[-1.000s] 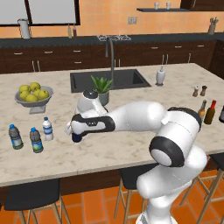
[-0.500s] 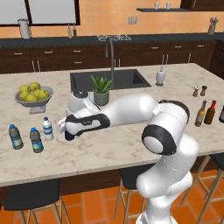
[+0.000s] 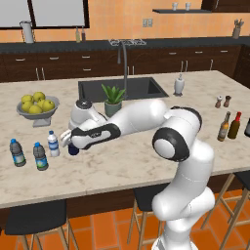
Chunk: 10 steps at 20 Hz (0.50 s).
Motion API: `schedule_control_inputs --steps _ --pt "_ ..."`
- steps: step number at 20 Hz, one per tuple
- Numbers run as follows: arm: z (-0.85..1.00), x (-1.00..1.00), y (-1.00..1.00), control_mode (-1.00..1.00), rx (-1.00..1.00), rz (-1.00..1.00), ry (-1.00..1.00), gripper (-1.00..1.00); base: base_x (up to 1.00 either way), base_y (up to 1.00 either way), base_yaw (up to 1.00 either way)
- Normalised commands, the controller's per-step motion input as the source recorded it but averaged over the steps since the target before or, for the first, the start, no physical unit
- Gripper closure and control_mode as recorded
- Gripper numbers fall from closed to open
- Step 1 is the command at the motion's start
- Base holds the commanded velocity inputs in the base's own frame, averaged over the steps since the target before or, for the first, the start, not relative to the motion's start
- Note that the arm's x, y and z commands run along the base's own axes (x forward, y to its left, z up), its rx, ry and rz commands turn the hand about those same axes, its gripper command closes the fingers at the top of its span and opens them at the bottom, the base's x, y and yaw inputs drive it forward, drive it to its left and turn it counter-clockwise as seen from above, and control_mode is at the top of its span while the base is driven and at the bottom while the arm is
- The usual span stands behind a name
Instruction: Move the plastic bottles in the middle to the plastics group, and the glass bottles in the middle to the glass group.
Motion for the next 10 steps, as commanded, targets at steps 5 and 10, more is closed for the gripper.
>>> schedule_control_inputs --steps 5,10 --pt "-0.24 0.0 0.05 -1.0 0.0 0.0 0.0 1.0 0.0 0.0 0.0" --pt "-0.5 0.0 0.05 -1.0 0.0 0.0 0.0 1.0 0.0 0.0 0.0"
